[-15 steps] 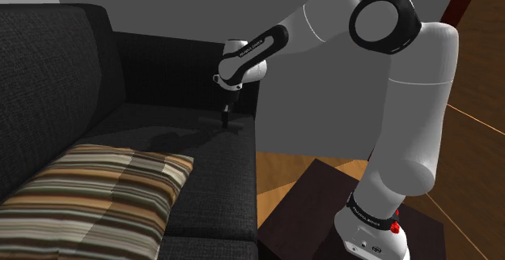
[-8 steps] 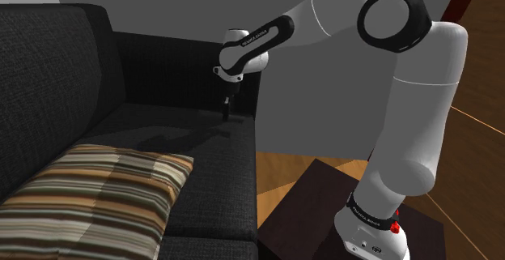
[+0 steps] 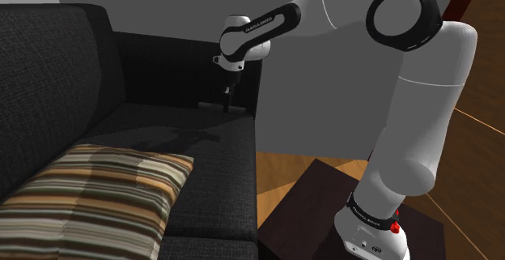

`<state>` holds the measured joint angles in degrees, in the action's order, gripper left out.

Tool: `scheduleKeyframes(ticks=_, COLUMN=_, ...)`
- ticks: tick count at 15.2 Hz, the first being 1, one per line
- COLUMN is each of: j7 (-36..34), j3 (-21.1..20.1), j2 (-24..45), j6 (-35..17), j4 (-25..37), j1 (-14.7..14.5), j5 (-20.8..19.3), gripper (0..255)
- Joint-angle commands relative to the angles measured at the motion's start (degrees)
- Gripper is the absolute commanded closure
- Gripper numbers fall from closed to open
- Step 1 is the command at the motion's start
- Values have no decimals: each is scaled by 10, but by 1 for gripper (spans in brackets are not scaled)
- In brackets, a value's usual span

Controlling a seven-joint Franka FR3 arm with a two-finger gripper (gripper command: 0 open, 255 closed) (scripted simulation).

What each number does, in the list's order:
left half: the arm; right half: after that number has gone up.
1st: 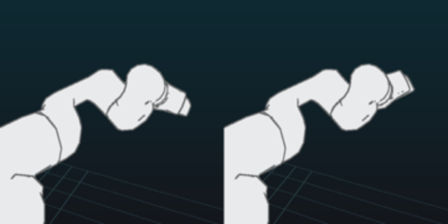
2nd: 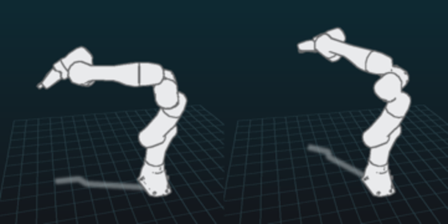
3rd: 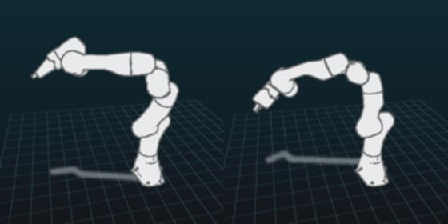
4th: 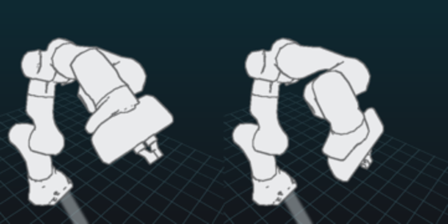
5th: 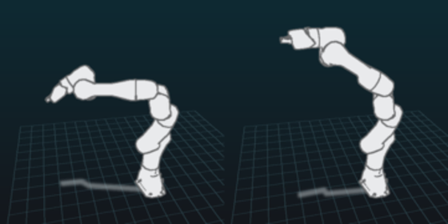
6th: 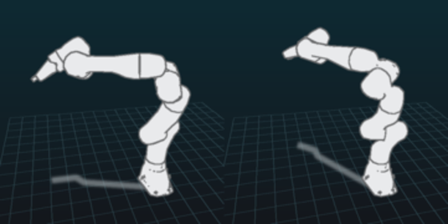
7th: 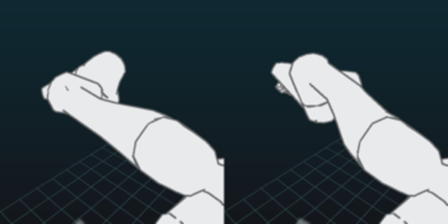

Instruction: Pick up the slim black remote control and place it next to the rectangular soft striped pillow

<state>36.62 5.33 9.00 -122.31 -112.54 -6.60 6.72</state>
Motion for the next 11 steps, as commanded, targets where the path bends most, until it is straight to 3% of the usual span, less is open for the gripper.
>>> scheduleKeyframes(ticks=1, j7=-2, j3=0, j2=-7, j6=14, j4=7, j1=0, j5=-2, gripper=255)
scheduleKeyframes(ticks=11, j7=-11, j3=1, j2=-30, j6=86, j4=56, j1=0, j5=-8, gripper=255)
